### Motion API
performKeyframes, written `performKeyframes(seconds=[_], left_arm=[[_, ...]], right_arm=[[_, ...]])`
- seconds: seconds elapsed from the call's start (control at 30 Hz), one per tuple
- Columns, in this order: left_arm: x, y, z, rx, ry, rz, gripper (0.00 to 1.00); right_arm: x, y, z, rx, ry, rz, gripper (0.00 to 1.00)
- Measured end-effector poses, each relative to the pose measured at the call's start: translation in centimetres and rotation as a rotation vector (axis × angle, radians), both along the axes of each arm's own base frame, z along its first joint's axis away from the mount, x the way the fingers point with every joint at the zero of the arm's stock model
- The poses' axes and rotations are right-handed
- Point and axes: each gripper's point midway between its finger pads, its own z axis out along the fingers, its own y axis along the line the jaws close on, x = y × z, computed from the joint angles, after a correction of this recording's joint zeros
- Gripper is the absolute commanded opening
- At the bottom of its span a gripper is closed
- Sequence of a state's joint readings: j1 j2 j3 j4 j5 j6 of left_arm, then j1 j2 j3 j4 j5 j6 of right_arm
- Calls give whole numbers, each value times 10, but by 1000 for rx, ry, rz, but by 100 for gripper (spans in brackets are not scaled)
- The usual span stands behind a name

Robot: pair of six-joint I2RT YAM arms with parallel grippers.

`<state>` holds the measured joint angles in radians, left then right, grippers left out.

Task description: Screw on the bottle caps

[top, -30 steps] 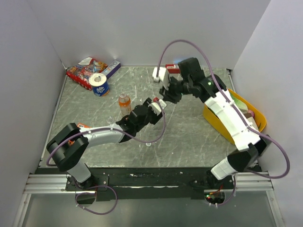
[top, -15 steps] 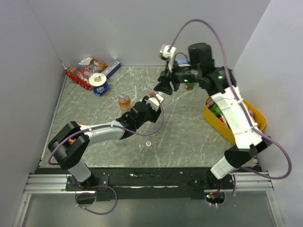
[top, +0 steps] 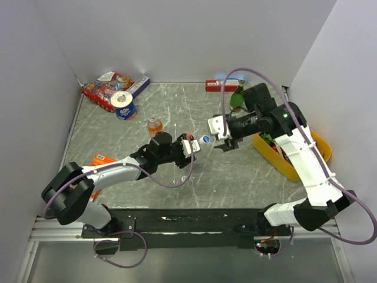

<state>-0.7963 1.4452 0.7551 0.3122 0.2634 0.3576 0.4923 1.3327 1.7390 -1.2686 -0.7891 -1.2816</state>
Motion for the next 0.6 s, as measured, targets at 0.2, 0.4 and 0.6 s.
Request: performKeyframes(seconds=[0.2,0.4,0.6], left_arm=[[-10,-4,0,26,-35,-98,1],[-12,-4,-1,40,-53,-122,1],[-14,-4,-2,49,-62,-140,1]], right_arm=[[-15,5,-30,-89,-47,141,66],[-23,9,-46,-119,-48,189,65],[-14,14,-45,-113,-91,180,63]])
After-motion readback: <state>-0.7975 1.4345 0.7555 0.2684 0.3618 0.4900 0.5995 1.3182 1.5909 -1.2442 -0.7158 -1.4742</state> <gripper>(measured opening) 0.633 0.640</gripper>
